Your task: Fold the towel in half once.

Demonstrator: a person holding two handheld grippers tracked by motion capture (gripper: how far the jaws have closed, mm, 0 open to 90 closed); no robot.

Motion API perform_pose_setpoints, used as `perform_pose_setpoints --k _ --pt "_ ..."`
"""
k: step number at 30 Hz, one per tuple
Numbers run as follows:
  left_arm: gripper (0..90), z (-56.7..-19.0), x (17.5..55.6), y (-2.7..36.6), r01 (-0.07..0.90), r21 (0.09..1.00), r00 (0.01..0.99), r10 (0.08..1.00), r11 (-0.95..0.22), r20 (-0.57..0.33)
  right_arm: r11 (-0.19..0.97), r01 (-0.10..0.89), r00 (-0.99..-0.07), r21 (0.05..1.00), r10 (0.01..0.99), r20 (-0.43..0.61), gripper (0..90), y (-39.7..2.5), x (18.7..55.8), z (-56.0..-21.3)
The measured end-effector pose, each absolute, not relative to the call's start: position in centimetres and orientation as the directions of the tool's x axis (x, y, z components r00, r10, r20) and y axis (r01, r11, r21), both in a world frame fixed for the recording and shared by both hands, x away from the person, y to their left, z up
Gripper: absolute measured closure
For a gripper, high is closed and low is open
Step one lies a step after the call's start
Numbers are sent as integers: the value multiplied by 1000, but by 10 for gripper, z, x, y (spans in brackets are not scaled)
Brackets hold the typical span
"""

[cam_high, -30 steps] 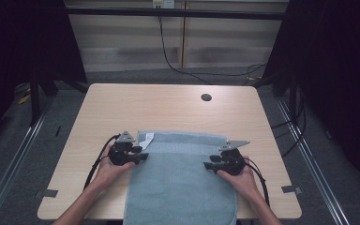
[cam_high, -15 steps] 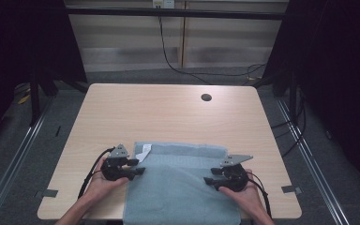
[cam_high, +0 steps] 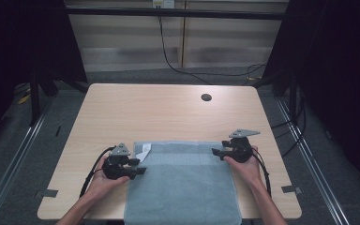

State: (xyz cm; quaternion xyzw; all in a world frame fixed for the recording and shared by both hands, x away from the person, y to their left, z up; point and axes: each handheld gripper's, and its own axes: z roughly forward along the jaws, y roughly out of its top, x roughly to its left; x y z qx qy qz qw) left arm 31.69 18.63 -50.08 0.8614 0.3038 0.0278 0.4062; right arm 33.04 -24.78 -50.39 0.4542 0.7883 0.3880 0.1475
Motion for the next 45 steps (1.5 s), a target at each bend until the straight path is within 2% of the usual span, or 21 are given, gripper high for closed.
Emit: perform_pose_setpoints --k 5,6,10,13,14,15,18,23,25,27,30,31,33,36,39,42,45 --pt "491 -497 321 189 511 720 809 547 -470 -216 303 601 -549 739 829 106 365 -246 330 -509" --pt "461 -490 325 191 524 729 793 564 -441 -228 331 590 -546 736 835 62 385 -242 328 -509" --pt "428 -481 332 193 536 750 766 598 -388 -238 356 573 -576 738 816 53 602 -240 325 -508" --pt "402 -476 350 189 515 760 758 624 -397 -187 364 574 -601 734 795 76 757 -238 323 -507" --pt "385 -476 350 189 515 760 758 624 -397 -187 364 574 -601 734 795 76 757 -238 323 -507" --pt "382 -478 355 187 511 760 756 630 -402 -176 349 578 -603 738 792 98 798 -238 323 -508" --pt "361 -492 372 184 553 716 740 647 -427 -185 348 576 -607 740 789 101 818 -238 323 -508" --pt "313 -499 372 182 544 699 750 643 -465 -156 342 575 -609 743 785 109 821 -239 323 -509" --pt "257 -499 369 178 543 684 759 634 -487 -151 341 577 -602 742 791 105 821 -238 322 -508" --pt "266 -501 365 173 504 681 771 631 -530 -80 342 575 -602 743 792 101 821 -237 322 -509" --pt "223 -504 360 168 474 690 777 628 -548 -36 342 574 -601 744 793 99 820 -237 321 -509" --pt "240 -504 358 167 463 700 784 620 -544 -36 342 573 -600 744 794 97 820 -237 321 -509" --pt "411 -503 354 166 440 717 803 595 -541 -43 342 573 -599 745 795 96 820 -237 321 -509" --pt "594 -504 352 166 435 724 814 578 -535 -62 337 573 -596 747 797 97 821 -236 320 -509" --pt "763 -505 357 170 468 731 810 571 -496 -131 332 577 -596 746 796 107 824 -235 320 -509" --pt "814 -506 359 173 500 732 798 575 -463 -181 321 589 -600 742 788 135 834 -234 320 -509" --pt "818 -505 359 175 504 724 799 573 -470 -185 315 595 -607 740 779 156 836 -234 320 -508"
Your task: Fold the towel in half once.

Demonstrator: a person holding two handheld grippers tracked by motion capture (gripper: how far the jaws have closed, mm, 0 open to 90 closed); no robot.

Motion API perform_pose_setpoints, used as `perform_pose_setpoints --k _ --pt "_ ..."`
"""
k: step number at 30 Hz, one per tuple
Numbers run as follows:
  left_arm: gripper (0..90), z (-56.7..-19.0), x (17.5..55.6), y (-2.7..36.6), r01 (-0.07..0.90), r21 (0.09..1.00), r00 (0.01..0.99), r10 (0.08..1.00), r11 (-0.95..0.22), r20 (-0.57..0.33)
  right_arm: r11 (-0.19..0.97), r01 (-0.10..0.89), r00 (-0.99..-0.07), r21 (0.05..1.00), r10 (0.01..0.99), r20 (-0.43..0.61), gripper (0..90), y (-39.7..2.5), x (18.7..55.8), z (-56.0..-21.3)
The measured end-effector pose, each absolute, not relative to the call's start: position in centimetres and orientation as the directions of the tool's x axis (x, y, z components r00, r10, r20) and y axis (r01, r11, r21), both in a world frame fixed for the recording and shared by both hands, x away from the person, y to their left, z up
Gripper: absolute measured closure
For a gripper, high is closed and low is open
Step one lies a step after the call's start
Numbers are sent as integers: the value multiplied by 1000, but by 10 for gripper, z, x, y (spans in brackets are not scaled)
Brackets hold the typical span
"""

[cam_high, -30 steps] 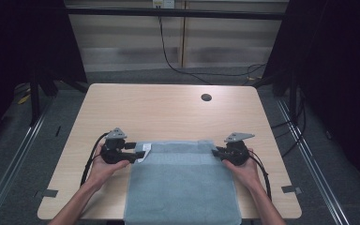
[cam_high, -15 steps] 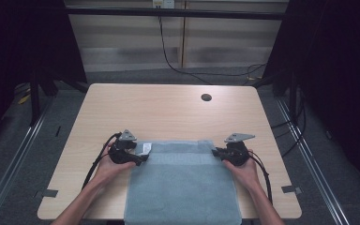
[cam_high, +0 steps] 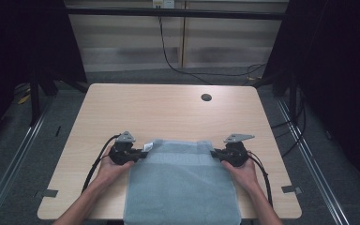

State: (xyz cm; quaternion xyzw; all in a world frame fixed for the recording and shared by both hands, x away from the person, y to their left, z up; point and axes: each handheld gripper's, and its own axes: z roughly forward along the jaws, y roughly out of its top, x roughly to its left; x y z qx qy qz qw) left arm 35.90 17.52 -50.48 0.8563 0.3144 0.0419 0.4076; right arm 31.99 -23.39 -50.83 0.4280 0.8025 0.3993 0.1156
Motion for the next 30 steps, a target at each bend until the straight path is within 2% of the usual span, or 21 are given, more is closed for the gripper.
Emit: perform_pose_setpoints --k 3,8,10,14,19,30 --pt "820 -491 352 183 502 752 797 567 -427 -209 256 600 -608 758 761 224 843 -238 319 -500" --pt "821 -470 350 191 481 797 799 558 -366 -226 203 558 -622 805 744 243 845 -240 316 -478" --pt "822 -455 355 195 468 823 792 566 -322 -229 162 518 -629 840 738 246 845 -241 318 -459" --pt "822 -437 365 198 450 839 786 583 -307 -208 156 470 -639 869 739 214 846 -239 329 -430" --pt "824 -397 387 203 408 879 769 612 -247 -185 119 415 -635 902 747 194 846 -238 343 -396" --pt "826 -345 415 204 357 917 745 647 -179 -164 83 344 -617 935 771 158 847 -234 379 -338"
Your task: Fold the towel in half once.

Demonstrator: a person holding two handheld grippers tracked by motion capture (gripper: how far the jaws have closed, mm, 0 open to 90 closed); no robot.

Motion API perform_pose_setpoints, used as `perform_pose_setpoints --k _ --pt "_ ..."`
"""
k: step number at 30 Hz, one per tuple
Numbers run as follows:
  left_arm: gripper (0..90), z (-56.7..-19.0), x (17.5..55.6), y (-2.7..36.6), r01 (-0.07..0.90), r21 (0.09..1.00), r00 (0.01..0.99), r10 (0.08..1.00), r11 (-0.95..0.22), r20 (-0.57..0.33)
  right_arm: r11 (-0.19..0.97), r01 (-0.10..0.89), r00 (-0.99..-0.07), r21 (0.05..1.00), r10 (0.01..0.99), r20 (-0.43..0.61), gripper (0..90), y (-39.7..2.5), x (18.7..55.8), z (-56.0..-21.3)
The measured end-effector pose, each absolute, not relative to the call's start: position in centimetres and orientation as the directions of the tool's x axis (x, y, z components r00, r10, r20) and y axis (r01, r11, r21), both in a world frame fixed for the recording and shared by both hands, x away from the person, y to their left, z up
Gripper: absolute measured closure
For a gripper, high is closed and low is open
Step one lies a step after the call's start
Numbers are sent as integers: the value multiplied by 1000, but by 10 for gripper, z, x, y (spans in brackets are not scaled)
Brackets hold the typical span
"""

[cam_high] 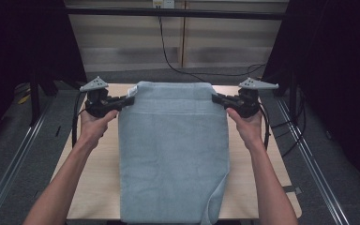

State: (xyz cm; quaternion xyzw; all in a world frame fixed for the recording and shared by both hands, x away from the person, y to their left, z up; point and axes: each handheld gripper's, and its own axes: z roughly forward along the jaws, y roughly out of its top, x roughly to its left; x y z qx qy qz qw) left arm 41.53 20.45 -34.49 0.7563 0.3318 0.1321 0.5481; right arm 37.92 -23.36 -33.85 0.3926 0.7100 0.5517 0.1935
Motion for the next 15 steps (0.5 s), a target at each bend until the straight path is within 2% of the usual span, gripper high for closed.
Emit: perform_pose_setpoints --k 10,15 --pt "827 -306 441 194 315 941 730 665 -121 -159 76 299 -593 951 796 123 847 -238 403 -296" --pt "826 -315 430 190 304 938 756 642 -169 -129 79 319 -607 944 782 140 848 -240 394 -308"
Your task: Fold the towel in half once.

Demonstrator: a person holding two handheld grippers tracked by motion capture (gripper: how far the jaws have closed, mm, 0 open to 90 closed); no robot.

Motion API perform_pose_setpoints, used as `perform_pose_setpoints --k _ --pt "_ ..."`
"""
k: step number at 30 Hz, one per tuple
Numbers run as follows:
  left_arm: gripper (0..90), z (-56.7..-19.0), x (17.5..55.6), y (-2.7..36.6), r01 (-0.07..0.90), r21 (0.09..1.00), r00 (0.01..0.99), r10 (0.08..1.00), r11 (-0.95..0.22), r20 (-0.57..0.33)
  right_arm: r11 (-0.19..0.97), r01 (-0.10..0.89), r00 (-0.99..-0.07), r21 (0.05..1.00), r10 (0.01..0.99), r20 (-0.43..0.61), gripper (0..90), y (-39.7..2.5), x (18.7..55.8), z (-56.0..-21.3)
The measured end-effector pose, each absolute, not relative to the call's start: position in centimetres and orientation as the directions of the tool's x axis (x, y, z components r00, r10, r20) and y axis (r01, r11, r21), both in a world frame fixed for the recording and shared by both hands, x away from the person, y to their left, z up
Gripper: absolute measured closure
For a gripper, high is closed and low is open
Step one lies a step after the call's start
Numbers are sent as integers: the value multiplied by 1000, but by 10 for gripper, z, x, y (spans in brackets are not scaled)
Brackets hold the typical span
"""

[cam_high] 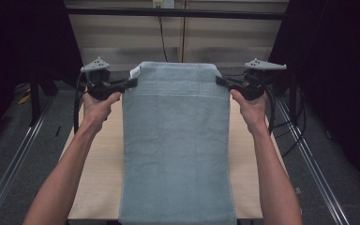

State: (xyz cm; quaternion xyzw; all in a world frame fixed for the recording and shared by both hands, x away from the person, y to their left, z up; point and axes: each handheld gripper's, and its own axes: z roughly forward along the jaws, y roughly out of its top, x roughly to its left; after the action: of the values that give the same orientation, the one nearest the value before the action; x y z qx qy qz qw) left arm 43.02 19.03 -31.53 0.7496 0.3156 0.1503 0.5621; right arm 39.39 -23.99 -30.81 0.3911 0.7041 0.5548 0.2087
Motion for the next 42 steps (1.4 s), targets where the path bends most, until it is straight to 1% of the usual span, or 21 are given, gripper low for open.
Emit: perform_pose_setpoints --k 3,6,8,9,13,16,17,18,19,22,25,26,28,32,34,35,37,39,40,41,42 --pt "826 -328 420 191 312 933 770 623 -180 -137 80 328 -616 941 774 149 848 -241 387 -318" --pt "826 -343 402 192 307 923 790 603 -234 -110 72 340 -635 938 753 172 848 -245 368 -332" --pt "826 -347 397 194 311 921 794 596 -234 -117 70 351 -639 934 747 184 848 -248 357 -339" --pt "826 -351 392 196 315 921 801 585 -229 -128 70 351 -639 934 747 184 848 -248 357 -339" --pt "824 -368 367 205 341 916 823 537 -209 -184 83 371 -665 925 719 202 848 -254 326 -357" --pt "824 -370 354 206 344 913 829 528 -221 -185 112 363 -684 925 706 183 848 -255 309 -359" --pt "824 -369 342 208 351 914 831 519 -204 -203 120 357 -690 926 702 175 848 -255 303 -358" --pt "824 -369 342 208 351 914 831 519 -204 -203 120 357 -690 926 702 175 848 -255 303 -358" --pt "825 -367 330 211 345 919 836 508 -189 -209 139 346 -701 928 695 157 848 -255 292 -353" --pt "825 -369 313 213 339 919 847 491 -204 -203 155 328 -718 932 683 139 848 -254 274 -348" --pt "824 -383 300 215 365 901 847 486 -236 -215 174 340 -728 924 670 142 848 -253 258 -354" --pt "824 -383 300 215 365 901 847 486 -236 -215 178 353 -729 918 667 151 848 -252 253 -360" --pt "823 -405 288 215 408 870 838 492 -278 -236 194 384 -726 903 668 165 848 -250 244 -375" --pt "824 -429 273 215 468 831 823 490 -301 -286 211 457 -710 864 671 212 847 -249 226 -406" --pt "825 -432 269 215 479 823 823 483 -307 -299 232 481 -708 846 672 218 847 -250 218 -414" --pt "825 -438 262 212 480 806 829 478 -345 -290 237 498 -704 834 672 229 848 -250 214 -418" --pt "825 -442 260 211 489 796 829 474 -355 -298 257 507 -706 823 672 225 847 -249 211 -422" --pt "825 -460 256 207 528 749 814 489 -401 -312 268 547 -693 793 676 250 847 -248 205 -438" --pt "824 -460 256 207 528 749 814 489 -401 -312 268 547 -693 793 676 250 847 -248 205 -438" --pt "825 -474 253 204 553 711 805 497 -434 -323 287 585 -680 759 684 265 848 -245 202 -454" --pt "824 -480 251 203 560 695 805 494 -451 -329 288 599 -674 747 684 277 848 -244 201 -462"
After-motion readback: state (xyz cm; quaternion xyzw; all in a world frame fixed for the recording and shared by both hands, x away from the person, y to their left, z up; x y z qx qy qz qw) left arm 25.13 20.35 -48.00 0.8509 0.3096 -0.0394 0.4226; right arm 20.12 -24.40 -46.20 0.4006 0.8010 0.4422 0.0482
